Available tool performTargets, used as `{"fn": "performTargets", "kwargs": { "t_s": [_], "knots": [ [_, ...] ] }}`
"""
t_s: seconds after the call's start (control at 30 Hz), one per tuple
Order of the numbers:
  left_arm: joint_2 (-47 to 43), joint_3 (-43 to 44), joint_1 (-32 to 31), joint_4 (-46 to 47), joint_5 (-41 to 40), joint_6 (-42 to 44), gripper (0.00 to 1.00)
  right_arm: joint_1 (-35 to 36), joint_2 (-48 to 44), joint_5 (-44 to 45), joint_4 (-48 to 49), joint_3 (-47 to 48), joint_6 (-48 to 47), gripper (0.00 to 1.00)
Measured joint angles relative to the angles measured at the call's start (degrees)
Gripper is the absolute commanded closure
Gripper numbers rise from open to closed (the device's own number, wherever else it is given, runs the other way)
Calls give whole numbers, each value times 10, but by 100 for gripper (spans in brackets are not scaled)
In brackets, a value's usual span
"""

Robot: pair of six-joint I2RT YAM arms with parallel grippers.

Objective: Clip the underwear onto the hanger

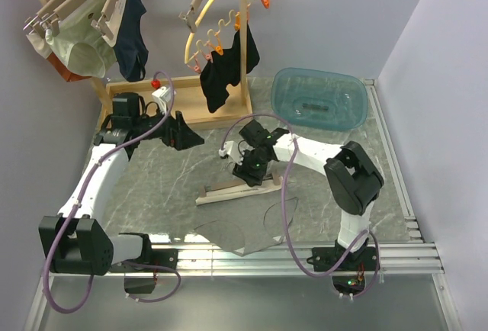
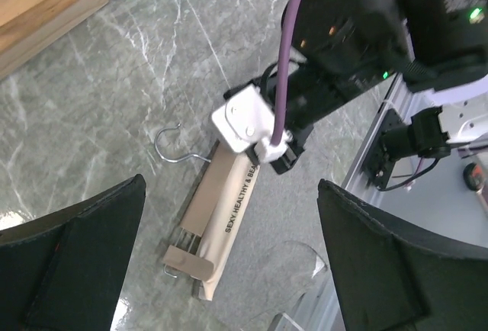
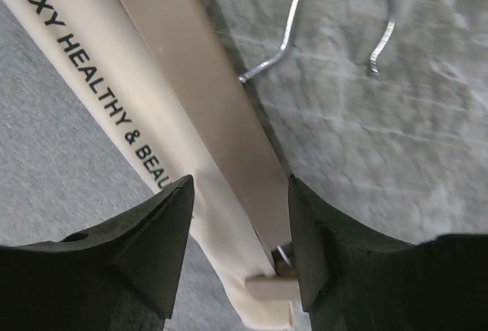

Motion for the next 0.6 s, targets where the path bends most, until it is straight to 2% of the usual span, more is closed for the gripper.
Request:
{"fn": "performTargets", "kwargs": {
  "t_s": [0.27,0.6],
  "knots": [
    [3,-3,34,0,30,-8,1,9,32,14,12,7,-3,49],
    [8,-13,39,0,52,-8,1,9,47,3,11,28,-3,49]
  ]
}}
